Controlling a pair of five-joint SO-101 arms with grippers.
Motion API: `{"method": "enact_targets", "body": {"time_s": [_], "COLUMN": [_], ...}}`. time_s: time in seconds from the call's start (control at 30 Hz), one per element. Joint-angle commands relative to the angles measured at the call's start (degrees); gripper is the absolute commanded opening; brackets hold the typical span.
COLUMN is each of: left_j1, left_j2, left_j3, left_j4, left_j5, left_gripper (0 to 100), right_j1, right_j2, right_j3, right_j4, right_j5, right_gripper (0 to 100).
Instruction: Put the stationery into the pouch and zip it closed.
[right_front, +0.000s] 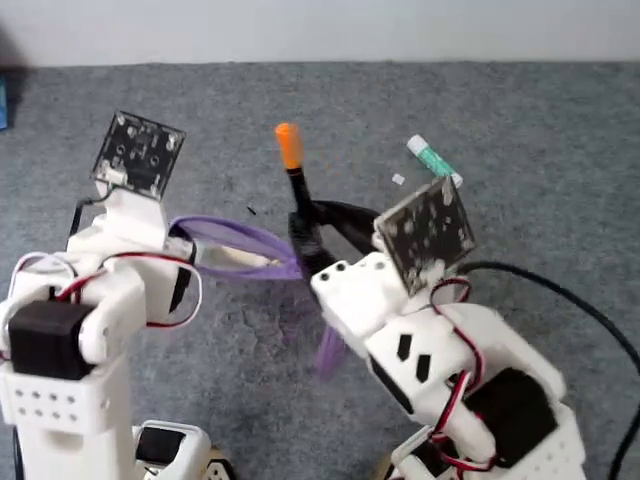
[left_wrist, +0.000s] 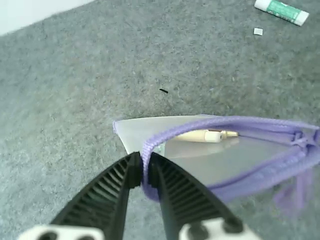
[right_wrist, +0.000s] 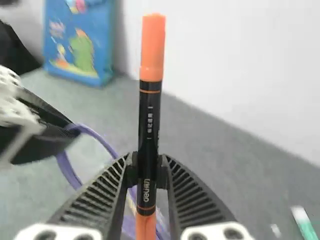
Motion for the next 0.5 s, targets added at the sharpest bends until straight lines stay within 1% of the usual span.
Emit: {"method": "enact_targets", "body": {"time_s": [0.0, 0.1, 0.27, 0.37, 0.47], "left_j1": [0.09, 0.00, 0.00, 0.00, 0.00], "left_j2": [4.22, 5.71, 6.07, 6.07, 6.15], "left_j3": [-1.71, -1.71, -1.63, -1.63, -1.63], "left_j4": [-1.05, -1.05, -1.23, -1.32, -1.32], "left_j5": [1.14, 1.14, 1.05, 1.05, 1.05], "left_gripper": [1, 1, 1, 1, 1], "right_j1": [-2.42, -2.68, -2.68, -2.68, -2.68], "right_j2": [-2.42, -2.59, -2.51, -1.45, 0.92], "right_j3": [6.42, 10.99, 17.14, 18.99, 19.25], "right_j4": [-13.76, -23.16, -37.32, -41.19, -42.15], "right_j5": [-0.35, 0.18, 4.66, 5.71, 5.01], "right_gripper": [0.7, 0.7, 0.7, 0.7, 0.7]}}
